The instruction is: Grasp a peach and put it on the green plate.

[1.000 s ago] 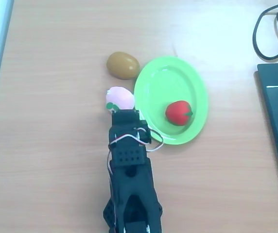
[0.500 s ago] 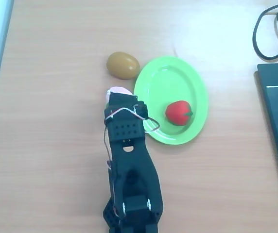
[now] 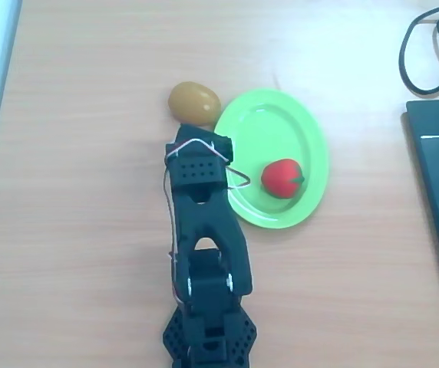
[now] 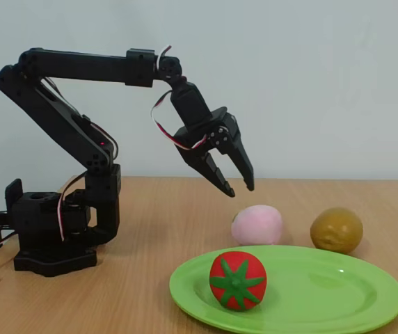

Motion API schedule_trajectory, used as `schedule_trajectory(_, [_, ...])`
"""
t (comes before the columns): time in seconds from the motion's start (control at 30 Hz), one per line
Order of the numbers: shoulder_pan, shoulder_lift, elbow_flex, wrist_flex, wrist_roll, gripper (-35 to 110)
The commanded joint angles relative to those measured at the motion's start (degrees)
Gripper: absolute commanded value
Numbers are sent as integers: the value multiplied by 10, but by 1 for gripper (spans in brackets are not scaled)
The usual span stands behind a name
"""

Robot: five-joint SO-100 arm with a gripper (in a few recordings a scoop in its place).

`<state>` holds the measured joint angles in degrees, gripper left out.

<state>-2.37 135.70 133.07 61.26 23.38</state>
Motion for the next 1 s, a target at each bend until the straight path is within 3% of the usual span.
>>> schedule_trajectory(0.0, [8, -17, -18, -17, 12, 21])
schedule_trajectory(0.97, [-14, -111, -5, -34, -5, 44])
